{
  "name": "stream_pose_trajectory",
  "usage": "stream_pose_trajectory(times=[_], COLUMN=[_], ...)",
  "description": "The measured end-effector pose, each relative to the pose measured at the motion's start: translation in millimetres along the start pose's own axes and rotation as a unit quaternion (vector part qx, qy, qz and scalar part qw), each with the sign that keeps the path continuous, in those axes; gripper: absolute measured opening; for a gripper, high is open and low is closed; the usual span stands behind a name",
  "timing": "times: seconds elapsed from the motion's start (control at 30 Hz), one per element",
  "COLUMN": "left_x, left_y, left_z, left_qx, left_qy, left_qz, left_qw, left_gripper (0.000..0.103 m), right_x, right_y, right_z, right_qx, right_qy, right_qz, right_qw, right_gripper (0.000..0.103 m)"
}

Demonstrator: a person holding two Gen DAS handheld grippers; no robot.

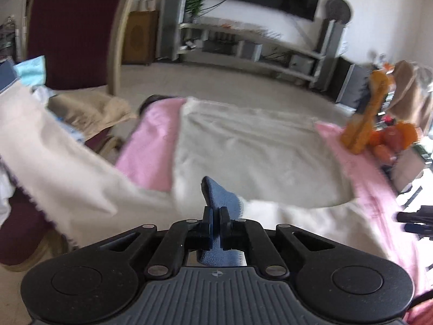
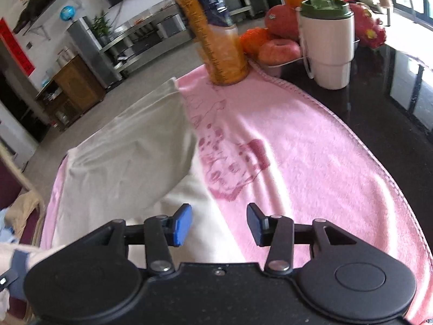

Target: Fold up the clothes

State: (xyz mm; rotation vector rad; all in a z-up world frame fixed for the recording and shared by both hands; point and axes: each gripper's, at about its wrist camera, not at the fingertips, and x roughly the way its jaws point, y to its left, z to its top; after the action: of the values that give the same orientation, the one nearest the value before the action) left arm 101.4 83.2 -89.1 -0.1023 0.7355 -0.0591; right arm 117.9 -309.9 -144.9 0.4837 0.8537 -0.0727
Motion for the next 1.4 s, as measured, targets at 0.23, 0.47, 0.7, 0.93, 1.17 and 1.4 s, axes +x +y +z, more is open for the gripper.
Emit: stream_pose_trajectory(times=[0.23,0.47,0.7,0.93,1.17,1.4], left_x=[52,74,66,27,62,76], left_y=[8,11,17,27,17,28], left_z=[-9,-24,-24,-15,-24,-33], left_qx=[0.032,0.036,0.018,-0.039,-0.049,-0.076], left_qy=[0.062,0.114,0.116,0.025,0.100,0.123], left_qz=[0.109,0.129,0.126,0.107,0.025,0.037], left_qw=[0.9916,0.9845,0.9851,0.9932,0.9935,0.9887], left_gripper=[0.003,0.003,0.004,0.011,0.010,0.013], right_x=[5,34,14,-6,45,71], right_y=[5,13,-7,-4,1,-29], right_z=[-10,-23,-22,-11,-13,-18], right_qx=[-0.022,-0.072,-0.069,-0.023,0.088,0.157], right_qy=[0.034,0.138,0.112,0.033,0.114,0.153], right_qz=[0.017,-0.013,-0.101,-0.010,0.106,0.083], right_qw=[0.999,0.988,0.986,0.999,0.984,0.972], right_gripper=[0.033,0.018,0.012,0.015,0.018,0.000])
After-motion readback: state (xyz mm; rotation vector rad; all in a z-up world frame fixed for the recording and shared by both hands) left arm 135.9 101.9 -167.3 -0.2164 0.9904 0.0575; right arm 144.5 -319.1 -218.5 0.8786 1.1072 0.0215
